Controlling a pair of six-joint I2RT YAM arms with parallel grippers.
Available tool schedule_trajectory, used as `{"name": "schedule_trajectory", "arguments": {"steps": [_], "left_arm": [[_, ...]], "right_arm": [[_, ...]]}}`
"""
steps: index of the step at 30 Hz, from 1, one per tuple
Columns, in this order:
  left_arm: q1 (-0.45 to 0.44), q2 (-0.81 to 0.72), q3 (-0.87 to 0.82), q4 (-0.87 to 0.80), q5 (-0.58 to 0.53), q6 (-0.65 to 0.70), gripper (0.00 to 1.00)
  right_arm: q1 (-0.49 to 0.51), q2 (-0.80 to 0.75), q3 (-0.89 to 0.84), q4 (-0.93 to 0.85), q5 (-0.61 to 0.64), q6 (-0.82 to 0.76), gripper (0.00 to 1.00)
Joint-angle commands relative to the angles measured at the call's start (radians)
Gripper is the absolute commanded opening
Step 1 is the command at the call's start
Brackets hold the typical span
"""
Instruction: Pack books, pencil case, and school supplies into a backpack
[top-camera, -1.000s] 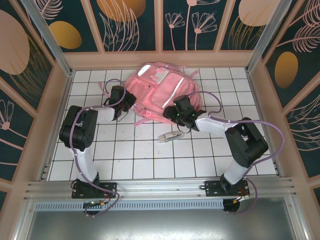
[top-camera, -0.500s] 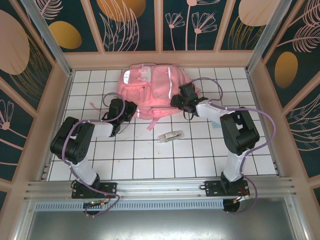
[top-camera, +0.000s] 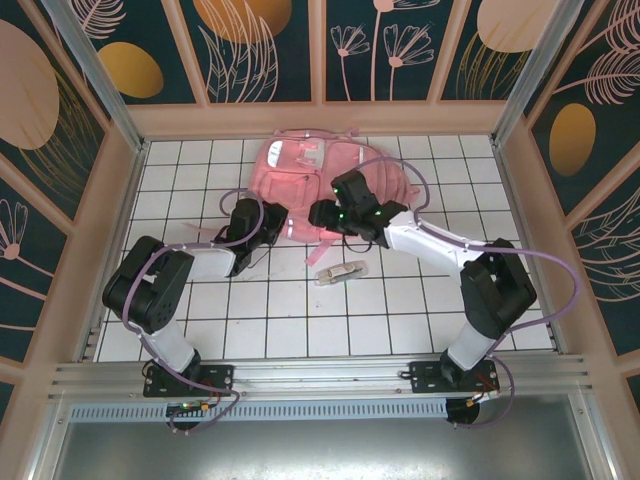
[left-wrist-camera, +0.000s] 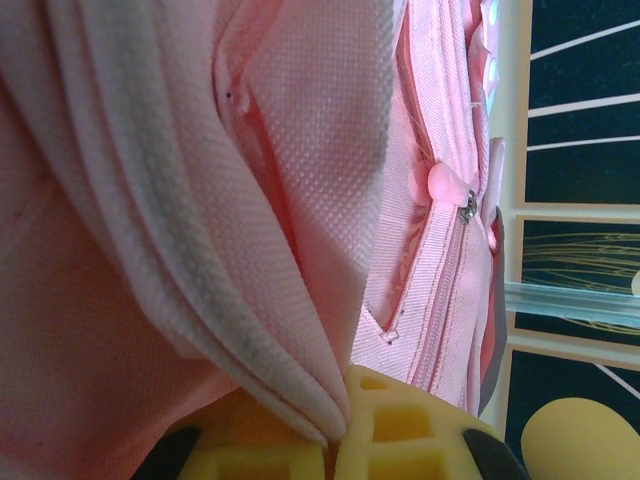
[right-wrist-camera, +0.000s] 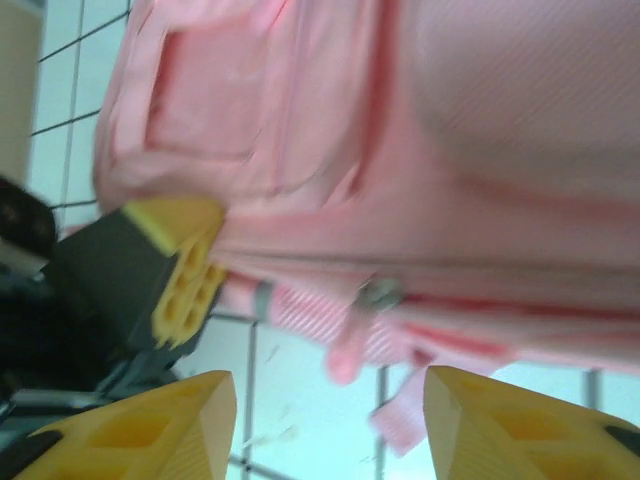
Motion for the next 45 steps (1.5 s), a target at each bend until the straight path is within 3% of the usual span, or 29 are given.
{"name": "schedule_trajectory", "arguments": {"steps": [1, 16, 20, 25, 26, 31, 33, 38, 42, 45], "left_arm": [[-0.021, -0.037, 0.013, 0.096, 0.016, -0.033, 0.00], [-0.022, -0.079, -0.016, 0.091, -0.006, -0.034, 0.00], [-0.021, -0.095, -0.028, 0.088, -0.012, -0.032, 0.00], [-0.022, -0.097, -0.033, 0.076, -0.019, -0.027, 0.00], [-0.022, -0.095, -0.035, 0.077, -0.022, -0.027, 0.00], [-0.015, -0.080, -0.032, 0.063, -0.063, -0.004, 0.00], [0.004, -0.072, -0.017, 0.042, -0.063, 0.022, 0.00], [0.062, -0.061, 0.004, 0.014, -0.037, 0.077, 0.00], [0.088, -0.073, 0.015, -0.028, -0.043, 0.117, 0.00], [0.098, -0.081, 0.015, -0.055, -0.062, 0.134, 0.00]], "right_arm": [[0.003, 0.037, -0.040, 0.073, -0.096, 0.131, 0.48], [-0.009, 0.148, -0.060, 0.263, -0.129, 0.244, 0.40], [-0.036, 0.169, -0.089, 0.332, -0.143, 0.279, 0.30], [-0.058, 0.147, -0.127, 0.390, -0.166, 0.278, 0.01], [-0.058, 0.141, -0.125, 0.381, -0.171, 0.265, 0.00], [-0.070, 0.090, -0.133, 0.270, -0.208, 0.166, 0.00], [-0.080, 0.065, -0.120, 0.160, -0.215, 0.054, 0.00], [-0.115, 0.057, -0.051, -0.190, -0.092, -0.238, 0.00], [-0.162, 0.055, -0.023, -0.338, 0.003, -0.365, 0.00], [-0.206, 0.030, -0.027, -0.377, -0.056, -0.402, 0.00]]}}
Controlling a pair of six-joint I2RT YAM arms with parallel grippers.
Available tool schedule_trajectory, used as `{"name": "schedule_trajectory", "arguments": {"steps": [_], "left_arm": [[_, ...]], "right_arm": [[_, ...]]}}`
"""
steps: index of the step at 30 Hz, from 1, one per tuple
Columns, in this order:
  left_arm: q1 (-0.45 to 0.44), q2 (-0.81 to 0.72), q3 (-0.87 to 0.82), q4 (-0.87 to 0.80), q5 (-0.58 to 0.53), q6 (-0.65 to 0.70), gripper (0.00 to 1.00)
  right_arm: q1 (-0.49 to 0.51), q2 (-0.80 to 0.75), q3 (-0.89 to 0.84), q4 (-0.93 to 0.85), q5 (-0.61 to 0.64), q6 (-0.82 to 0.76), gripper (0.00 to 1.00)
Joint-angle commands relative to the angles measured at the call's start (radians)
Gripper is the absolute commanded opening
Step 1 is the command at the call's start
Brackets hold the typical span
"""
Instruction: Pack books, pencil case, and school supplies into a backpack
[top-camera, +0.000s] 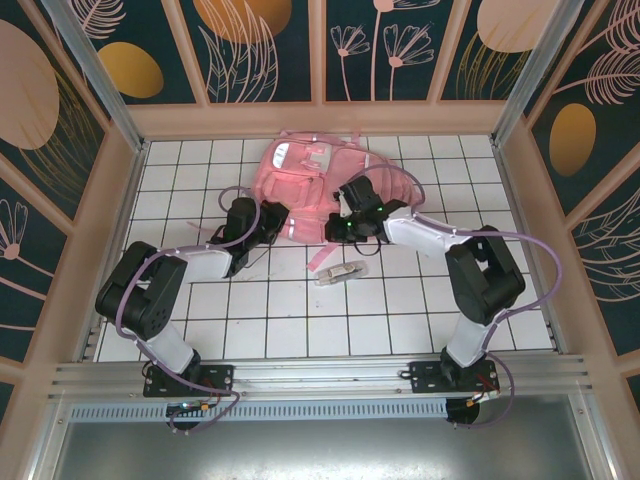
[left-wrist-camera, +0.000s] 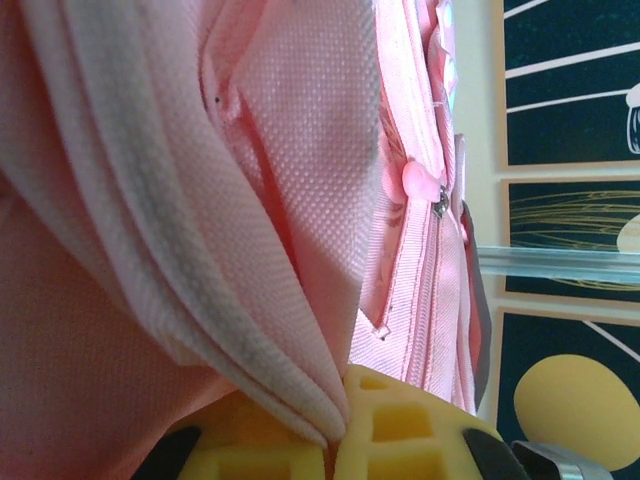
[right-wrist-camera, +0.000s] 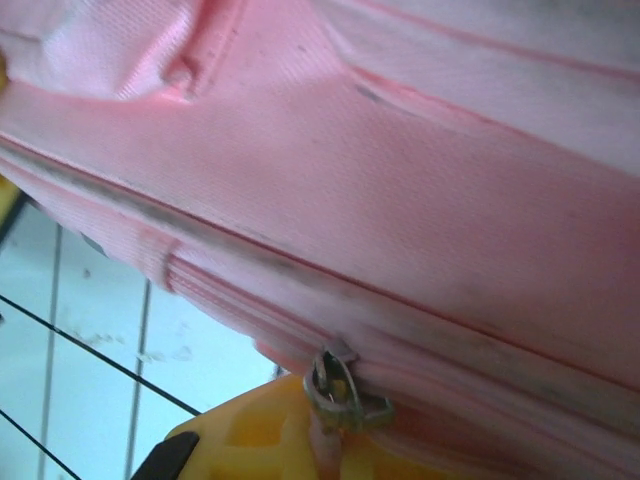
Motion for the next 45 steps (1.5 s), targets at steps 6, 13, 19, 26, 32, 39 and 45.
{"name": "schedule_trajectory", "arguments": {"steps": [6, 13, 19, 26, 32, 39, 45], "left_arm": [[0.106, -0.025, 0.014, -0.030, -0.134, 0.086, 0.00], [0.145, -0.039, 0.076, -0.152, -0.096, 0.215, 0.00], [0.179, -0.055, 0.086, -0.203, -0.108, 0.263, 0.00], [0.189, -0.012, 0.112, -0.199, -0.157, 0.294, 0.00], [0.191, 0.058, 0.129, -0.133, -0.207, 0.339, 0.00], [0.246, 0.078, 0.150, -0.155, -0.232, 0.377, 0.00], [0.314, 0.098, 0.166, -0.160, -0.206, 0.402, 0.00]], "right_arm": [[-0.140, -0.081, -0.024, -0.357, 0.149, -0.171, 0.00], [-0.242, -0.091, 0.029, -0.419, 0.460, -0.261, 0.00], [-0.288, -0.079, 0.093, -0.469, 0.621, -0.295, 0.00], [-0.253, -0.112, 0.070, -0.451, -0.025, -0.252, 0.00], [-0.188, -0.060, 0.043, -0.600, -0.093, -0.216, 0.00], [-0.253, -0.018, 0.030, -0.655, 0.103, -0.214, 0.00], [-0.341, -0.010, 0.043, -0.630, 0.122, -0.226, 0.00]]}}
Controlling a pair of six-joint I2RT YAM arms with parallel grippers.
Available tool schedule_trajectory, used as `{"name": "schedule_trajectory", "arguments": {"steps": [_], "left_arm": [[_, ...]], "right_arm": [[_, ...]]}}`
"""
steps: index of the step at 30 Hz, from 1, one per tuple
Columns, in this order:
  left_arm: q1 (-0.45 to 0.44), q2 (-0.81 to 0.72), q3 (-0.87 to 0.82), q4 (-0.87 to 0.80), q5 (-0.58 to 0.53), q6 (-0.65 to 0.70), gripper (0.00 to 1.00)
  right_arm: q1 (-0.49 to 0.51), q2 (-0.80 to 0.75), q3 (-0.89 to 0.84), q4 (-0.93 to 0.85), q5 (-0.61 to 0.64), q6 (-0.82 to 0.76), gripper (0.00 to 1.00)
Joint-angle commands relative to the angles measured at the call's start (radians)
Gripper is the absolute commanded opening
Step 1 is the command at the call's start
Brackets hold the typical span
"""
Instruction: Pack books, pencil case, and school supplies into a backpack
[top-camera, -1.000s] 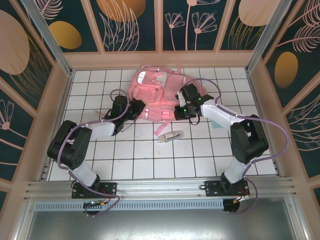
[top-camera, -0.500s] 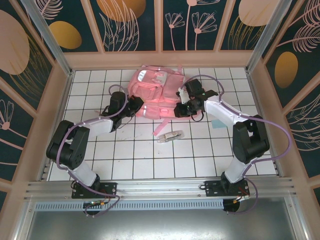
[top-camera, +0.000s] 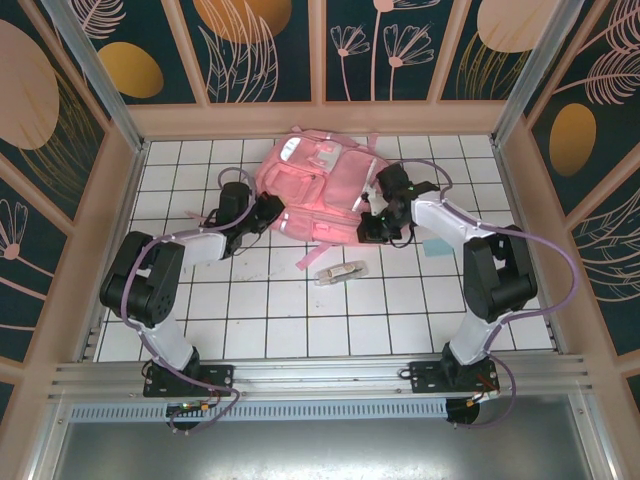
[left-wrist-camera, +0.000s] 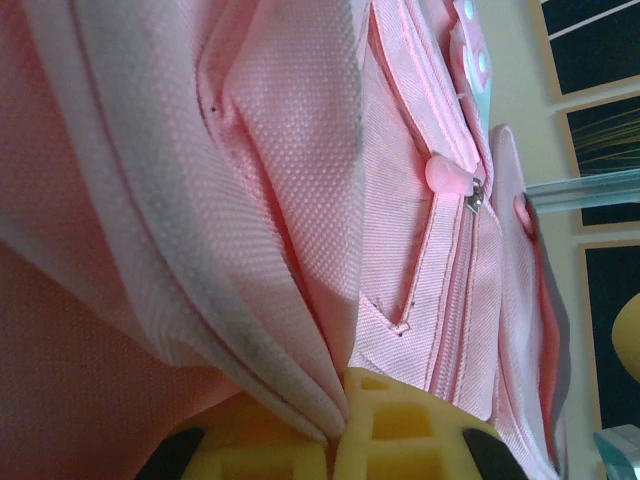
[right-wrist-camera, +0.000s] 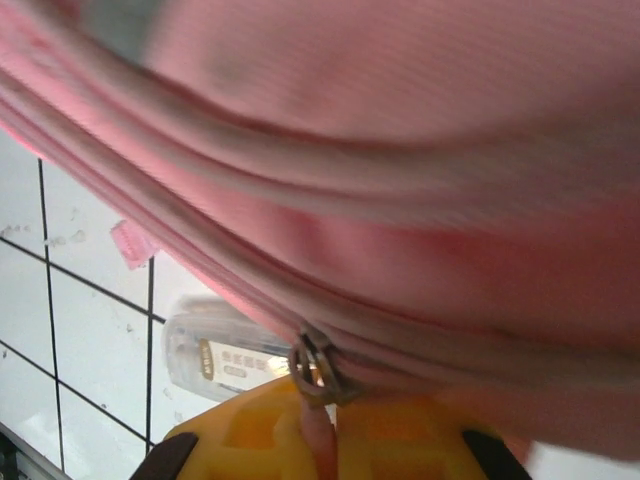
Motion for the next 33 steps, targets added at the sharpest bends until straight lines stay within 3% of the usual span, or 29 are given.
{"name": "schedule_trajectory", "arguments": {"steps": [1, 6, 9, 13, 14, 15, 16, 17, 19, 23, 28, 33], "left_arm": [[0.197, 0.027, 0.038, -0.012, -0.372, 0.080, 0.00], [0.227, 0.069, 0.114, -0.035, -0.349, 0.124, 0.00], [0.229, 0.115, 0.206, -0.074, -0.348, 0.156, 0.00], [0.229, 0.203, 0.325, -0.108, -0.314, 0.170, 0.00], [0.229, 0.223, 0.355, -0.117, -0.295, 0.172, 0.08], [0.230, 0.239, 0.378, -0.131, -0.273, 0.173, 0.25], [0.229, 0.247, 0.398, -0.153, -0.251, 0.169, 0.49], [0.229, 0.246, 0.402, -0.168, -0.232, 0.155, 0.61], [0.229, 0.213, 0.382, -0.193, -0.208, 0.142, 0.73], [0.229, 0.067, 0.244, -0.219, -0.154, 0.117, 0.78], [0.179, -0.158, -0.083, -0.029, -0.077, -0.075, 0.76], [0.074, -0.195, -0.208, 0.118, -0.089, -0.222, 0.71]], "right_arm": [[-0.129, 0.006, -0.010, -0.271, 0.259, 0.035, 0.00], [-0.152, 0.000, 0.013, -0.260, 0.248, 0.037, 0.00], [-0.124, 0.002, 0.010, -0.224, 0.087, 0.041, 0.00], [-0.008, 0.021, -0.004, -0.116, -0.190, 0.071, 0.00], [0.026, 0.035, -0.008, -0.069, -0.257, 0.091, 0.00], [0.047, 0.050, -0.009, -0.024, -0.312, 0.116, 0.00], [0.075, 0.069, -0.011, 0.039, -0.376, 0.153, 0.00], [0.095, 0.089, -0.011, 0.107, -0.434, 0.197, 0.00], [0.122, 0.128, -0.009, 0.227, -0.508, 0.275, 0.00], [0.144, 0.193, 0.064, 0.286, -0.499, 0.314, 0.00], [0.146, 0.235, 0.105, 0.374, -0.546, 0.376, 0.00], [0.158, 0.234, 0.111, 0.499, -0.600, 0.479, 0.00]]}}
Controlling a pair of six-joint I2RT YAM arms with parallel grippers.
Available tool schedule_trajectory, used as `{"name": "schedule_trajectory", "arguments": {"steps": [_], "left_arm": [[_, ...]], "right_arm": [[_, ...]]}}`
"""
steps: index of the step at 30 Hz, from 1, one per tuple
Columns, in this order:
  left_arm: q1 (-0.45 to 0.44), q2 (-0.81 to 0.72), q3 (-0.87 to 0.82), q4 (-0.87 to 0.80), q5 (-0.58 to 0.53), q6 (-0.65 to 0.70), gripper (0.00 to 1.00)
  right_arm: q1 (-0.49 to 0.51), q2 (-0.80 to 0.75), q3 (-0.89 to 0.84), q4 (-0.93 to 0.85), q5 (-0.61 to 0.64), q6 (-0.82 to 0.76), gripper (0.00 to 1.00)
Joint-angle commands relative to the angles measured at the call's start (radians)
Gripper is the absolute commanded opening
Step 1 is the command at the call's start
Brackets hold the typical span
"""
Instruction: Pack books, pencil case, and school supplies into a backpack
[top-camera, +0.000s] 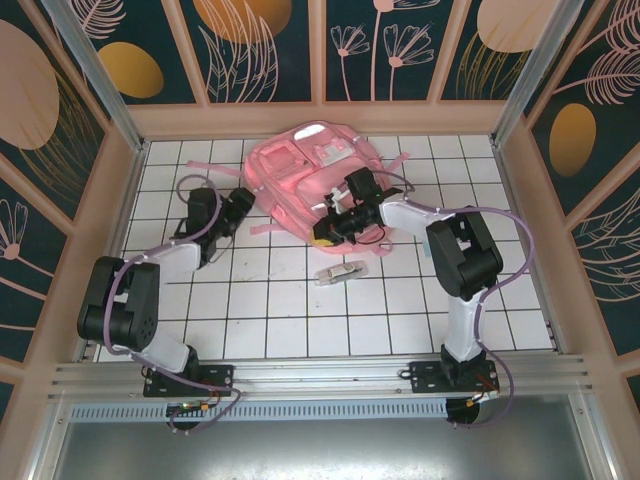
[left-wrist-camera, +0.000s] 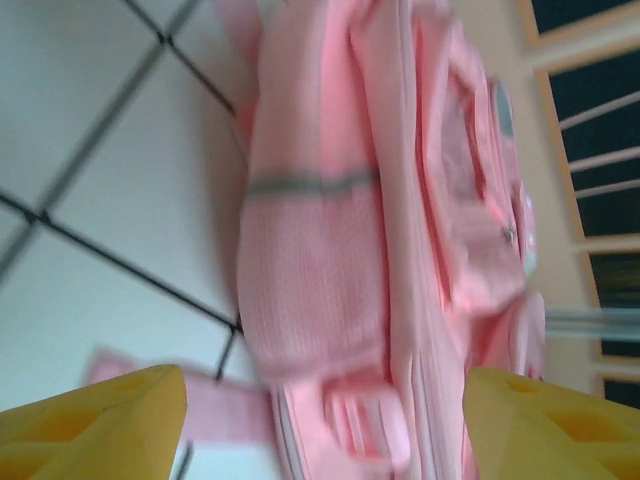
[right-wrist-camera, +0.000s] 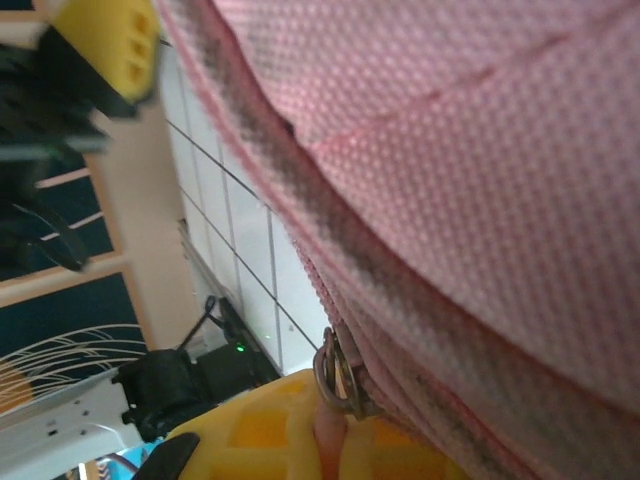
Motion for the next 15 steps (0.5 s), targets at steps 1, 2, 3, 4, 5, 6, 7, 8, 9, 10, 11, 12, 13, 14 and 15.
{"name": "schedule_trajectory", "arguments": {"steps": [1, 2, 3, 4, 5, 6, 7, 8, 9, 10, 11, 12, 13, 14, 15], "left_arm": [[-0.049, 0.009, -0.049, 0.181, 0.018, -0.158, 0.70], [-0.061, 0.022, -0.052, 0.216, 0.025, -0.180, 0.69], [-0.074, 0.043, -0.045, 0.244, 0.035, -0.198, 0.68], [-0.087, 0.061, -0.032, 0.263, 0.047, -0.211, 0.67], [-0.098, 0.076, -0.019, 0.275, 0.054, -0.214, 0.66], [-0.111, 0.090, -0.003, 0.276, 0.056, -0.217, 0.65], [-0.124, 0.099, 0.009, 0.278, 0.056, -0.217, 0.65], [-0.135, 0.106, 0.017, 0.281, 0.051, -0.217, 0.64], [-0.148, 0.114, 0.026, 0.282, 0.046, -0.217, 0.63], [-0.160, 0.123, 0.033, 0.283, 0.044, -0.218, 0.61], [-0.169, 0.136, 0.041, 0.283, 0.043, -0.218, 0.60], [-0.180, 0.150, 0.050, 0.283, 0.047, -0.222, 0.58], [-0.191, 0.183, 0.056, 0.290, 0.049, -0.232, 0.56], [-0.200, 0.204, 0.058, 0.309, 0.050, -0.244, 0.54], [-0.210, 0.230, 0.063, 0.329, 0.052, -0.257, 0.51]], "right_arm": [[0.014, 0.006, 0.035, 0.149, -0.083, 0.093, 0.00], [0.034, 0.000, 0.027, 0.166, -0.089, 0.111, 0.00], [0.039, -0.005, 0.021, 0.188, -0.095, 0.129, 0.00], [0.044, -0.008, 0.010, 0.208, -0.099, 0.145, 0.00], [0.048, -0.012, 0.004, 0.215, -0.095, 0.156, 0.00], [0.052, -0.015, -0.001, 0.216, -0.087, 0.156, 0.00], [0.054, -0.017, -0.009, 0.217, -0.079, 0.156, 0.00], [0.056, -0.020, -0.014, 0.220, -0.076, 0.157, 0.00], [0.058, -0.022, -0.022, 0.224, -0.073, 0.160, 0.00], [0.058, -0.024, -0.029, 0.231, -0.072, 0.166, 0.00], [0.060, -0.024, -0.033, 0.237, -0.073, 0.168, 0.00], [0.065, -0.024, -0.032, 0.240, -0.074, 0.169, 0.00], [0.069, -0.024, -0.028, 0.238, -0.074, 0.166, 0.00], [0.072, -0.023, -0.024, 0.236, -0.075, 0.163, 0.00], [0.078, -0.021, -0.018, 0.230, -0.075, 0.161, 0.00]]}}
